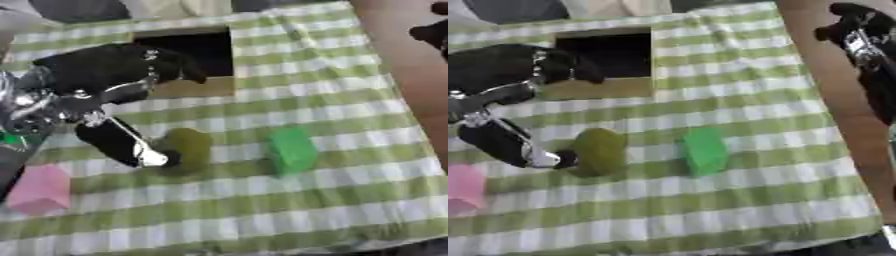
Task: Pick up objects on the table and place them in the box.
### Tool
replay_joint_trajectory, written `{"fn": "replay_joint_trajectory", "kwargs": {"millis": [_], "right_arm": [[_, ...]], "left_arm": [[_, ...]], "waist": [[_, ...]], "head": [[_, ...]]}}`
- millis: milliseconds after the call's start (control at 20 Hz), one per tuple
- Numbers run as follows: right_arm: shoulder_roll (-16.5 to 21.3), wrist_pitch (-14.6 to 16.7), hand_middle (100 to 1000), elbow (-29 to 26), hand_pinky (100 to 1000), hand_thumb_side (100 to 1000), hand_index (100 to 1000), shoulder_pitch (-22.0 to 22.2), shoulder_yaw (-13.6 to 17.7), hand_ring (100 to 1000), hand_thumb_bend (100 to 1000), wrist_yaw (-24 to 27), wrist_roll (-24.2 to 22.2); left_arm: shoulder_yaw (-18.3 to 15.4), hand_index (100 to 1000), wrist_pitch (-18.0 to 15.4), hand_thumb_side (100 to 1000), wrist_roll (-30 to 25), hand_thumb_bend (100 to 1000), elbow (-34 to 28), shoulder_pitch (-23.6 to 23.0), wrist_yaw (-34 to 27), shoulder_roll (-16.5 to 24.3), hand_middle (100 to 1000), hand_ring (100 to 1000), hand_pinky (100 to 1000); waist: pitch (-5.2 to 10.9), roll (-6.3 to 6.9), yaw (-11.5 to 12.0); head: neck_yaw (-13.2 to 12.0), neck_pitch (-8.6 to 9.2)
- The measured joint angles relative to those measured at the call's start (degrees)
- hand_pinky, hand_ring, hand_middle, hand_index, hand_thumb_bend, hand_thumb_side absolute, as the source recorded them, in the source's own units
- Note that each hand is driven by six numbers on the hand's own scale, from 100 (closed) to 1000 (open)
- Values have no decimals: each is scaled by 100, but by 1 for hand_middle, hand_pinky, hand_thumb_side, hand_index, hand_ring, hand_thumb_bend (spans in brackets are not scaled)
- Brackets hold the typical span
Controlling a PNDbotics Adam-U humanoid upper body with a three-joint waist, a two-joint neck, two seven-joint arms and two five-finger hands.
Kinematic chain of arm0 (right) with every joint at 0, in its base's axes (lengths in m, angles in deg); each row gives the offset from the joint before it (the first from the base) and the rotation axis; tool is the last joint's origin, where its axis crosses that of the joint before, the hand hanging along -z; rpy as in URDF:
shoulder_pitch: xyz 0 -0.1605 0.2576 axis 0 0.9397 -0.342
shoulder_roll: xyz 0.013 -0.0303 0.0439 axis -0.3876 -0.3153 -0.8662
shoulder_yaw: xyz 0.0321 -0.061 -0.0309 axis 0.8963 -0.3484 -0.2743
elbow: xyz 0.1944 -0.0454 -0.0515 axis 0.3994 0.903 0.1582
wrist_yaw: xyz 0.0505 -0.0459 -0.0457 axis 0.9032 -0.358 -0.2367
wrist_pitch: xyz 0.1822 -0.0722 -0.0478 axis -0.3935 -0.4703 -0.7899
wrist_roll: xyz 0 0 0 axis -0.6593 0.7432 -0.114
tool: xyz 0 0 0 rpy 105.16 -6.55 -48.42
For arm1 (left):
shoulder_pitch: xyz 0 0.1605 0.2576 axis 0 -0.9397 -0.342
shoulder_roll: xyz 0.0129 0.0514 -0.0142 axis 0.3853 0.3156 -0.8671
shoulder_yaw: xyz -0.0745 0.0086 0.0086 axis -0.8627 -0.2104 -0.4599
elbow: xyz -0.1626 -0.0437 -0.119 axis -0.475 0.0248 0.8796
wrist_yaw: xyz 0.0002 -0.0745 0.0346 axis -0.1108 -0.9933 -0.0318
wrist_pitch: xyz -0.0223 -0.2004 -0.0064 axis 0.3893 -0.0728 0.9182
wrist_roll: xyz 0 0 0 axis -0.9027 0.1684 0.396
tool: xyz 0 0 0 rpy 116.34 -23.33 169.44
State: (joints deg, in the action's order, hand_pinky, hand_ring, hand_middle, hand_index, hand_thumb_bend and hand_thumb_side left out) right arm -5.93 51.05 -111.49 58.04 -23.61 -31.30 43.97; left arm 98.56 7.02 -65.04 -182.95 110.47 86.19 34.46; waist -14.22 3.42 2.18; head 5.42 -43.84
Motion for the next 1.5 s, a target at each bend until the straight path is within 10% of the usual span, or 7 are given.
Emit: {"fn": "replay_joint_trajectory", "kwargs": {"millis": [1500], "right_arm": [[34,-18,592,0,1000,588,846,-97,1,828,100,-97,-43]], "left_arm": [[343,921,-302,517,-285,596,1489,128,770,-406,798,877,887]], "waist": [[-293,0,-113]], "head": [[-108,0]]}}
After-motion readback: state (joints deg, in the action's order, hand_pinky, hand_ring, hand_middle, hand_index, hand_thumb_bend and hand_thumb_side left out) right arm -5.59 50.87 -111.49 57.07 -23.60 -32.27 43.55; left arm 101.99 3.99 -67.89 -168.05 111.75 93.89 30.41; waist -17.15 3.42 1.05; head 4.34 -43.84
